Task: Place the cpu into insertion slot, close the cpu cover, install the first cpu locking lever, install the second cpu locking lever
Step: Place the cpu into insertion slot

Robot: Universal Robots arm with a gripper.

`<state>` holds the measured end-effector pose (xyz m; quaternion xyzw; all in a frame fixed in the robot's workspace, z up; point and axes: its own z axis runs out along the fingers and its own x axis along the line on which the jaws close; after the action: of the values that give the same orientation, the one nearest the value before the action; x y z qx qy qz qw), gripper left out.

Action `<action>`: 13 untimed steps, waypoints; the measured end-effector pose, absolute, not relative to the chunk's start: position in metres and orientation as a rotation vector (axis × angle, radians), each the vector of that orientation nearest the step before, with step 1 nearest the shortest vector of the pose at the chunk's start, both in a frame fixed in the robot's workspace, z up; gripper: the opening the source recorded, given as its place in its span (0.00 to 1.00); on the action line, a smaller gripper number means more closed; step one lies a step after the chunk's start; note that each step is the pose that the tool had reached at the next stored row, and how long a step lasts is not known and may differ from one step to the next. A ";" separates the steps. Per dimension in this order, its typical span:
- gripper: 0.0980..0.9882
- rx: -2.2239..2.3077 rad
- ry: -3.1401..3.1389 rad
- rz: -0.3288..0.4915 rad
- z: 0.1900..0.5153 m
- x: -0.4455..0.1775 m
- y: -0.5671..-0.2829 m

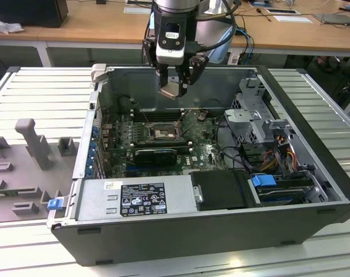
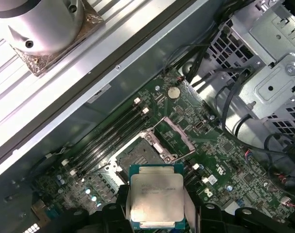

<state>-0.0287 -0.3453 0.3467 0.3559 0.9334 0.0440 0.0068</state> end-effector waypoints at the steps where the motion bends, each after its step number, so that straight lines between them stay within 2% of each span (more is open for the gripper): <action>1: 0.48 1.128 2.914 0.138 0.347 -0.029 -0.345; 13: 0.48 1.319 2.826 0.136 0.346 -0.029 -0.345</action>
<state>-0.0287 -0.3453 0.3457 0.4223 0.9053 0.0434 0.0099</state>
